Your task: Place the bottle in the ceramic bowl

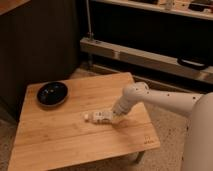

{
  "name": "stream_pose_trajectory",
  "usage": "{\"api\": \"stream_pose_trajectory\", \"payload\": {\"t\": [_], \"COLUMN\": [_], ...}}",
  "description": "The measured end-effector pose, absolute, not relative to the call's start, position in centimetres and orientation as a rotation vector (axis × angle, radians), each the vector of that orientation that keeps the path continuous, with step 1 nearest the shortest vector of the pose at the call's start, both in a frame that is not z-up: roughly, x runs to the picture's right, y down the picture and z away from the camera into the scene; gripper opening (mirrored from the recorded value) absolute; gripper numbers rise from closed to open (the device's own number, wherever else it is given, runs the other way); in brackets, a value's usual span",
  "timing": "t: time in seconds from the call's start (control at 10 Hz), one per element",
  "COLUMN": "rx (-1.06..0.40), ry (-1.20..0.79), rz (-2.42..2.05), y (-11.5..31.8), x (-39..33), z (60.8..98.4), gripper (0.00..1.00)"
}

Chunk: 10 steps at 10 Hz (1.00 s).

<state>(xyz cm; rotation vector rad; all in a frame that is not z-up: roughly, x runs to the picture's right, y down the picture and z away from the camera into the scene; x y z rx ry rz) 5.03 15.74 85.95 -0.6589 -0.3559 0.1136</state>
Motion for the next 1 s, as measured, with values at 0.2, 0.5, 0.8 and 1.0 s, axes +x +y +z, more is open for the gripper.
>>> {"api": "stream_pose_trajectory", "payload": {"t": [0.2,0.5,0.8,1.0], "rx": [-0.657,-0.611,-0.561,-0.532], "ry": [-0.352,-0.345,-0.335,-0.337], "rz": [0.108,0.097,0.068,0.045], "y": [14.7,10.4,4.0,-0.9], "x": [4.3,2.3,-0.8,-4.6], "z": [85.7,82.8,79.0,77.6], "gripper": [0.11,0.0,0.0,0.0]}}
